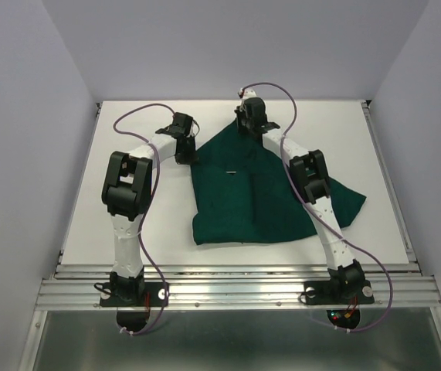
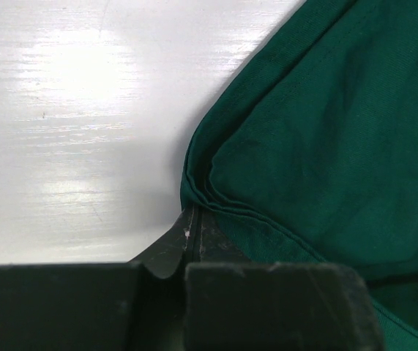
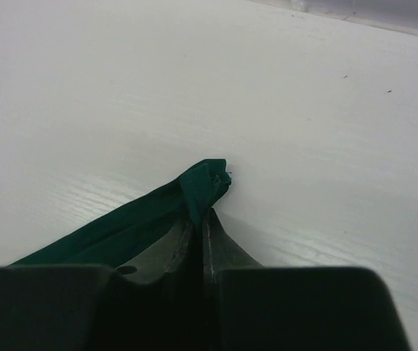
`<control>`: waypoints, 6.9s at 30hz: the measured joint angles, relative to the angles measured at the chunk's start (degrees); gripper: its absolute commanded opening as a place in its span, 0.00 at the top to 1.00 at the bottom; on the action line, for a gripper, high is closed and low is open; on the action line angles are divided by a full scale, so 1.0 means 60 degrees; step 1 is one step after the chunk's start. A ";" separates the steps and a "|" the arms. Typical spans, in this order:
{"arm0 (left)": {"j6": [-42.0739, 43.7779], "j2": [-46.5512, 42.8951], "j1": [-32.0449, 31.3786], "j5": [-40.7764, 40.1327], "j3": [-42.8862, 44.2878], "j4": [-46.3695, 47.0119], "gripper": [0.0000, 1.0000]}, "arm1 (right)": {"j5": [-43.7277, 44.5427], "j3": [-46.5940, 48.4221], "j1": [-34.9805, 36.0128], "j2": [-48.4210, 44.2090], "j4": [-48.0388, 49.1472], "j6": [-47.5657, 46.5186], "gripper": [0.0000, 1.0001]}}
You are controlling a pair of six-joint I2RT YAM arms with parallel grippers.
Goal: Prepare the surgical pack
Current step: Pack the surgical kit at the center of the board.
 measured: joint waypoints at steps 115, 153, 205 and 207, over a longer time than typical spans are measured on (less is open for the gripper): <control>-0.0790 -0.5705 0.0062 0.1129 -0.4448 0.0397 0.22 | 0.0233 -1.8098 0.3133 -1.6473 -0.0889 0.8819 0.31; -0.1053 -0.5246 0.0062 0.1963 -0.4823 0.1166 0.41 | 0.0335 -1.7547 0.3133 -1.6976 -0.0375 0.8830 0.99; -0.0758 -0.4492 -0.1209 0.2958 -0.4510 0.1570 1.00 | 0.1344 -1.6775 0.3133 -1.4302 -0.1381 0.7515 0.99; -0.0739 -0.4386 -0.1206 0.2714 -0.4681 0.1501 1.00 | 0.1198 -1.6910 0.3133 -1.4061 -0.1049 0.7548 0.99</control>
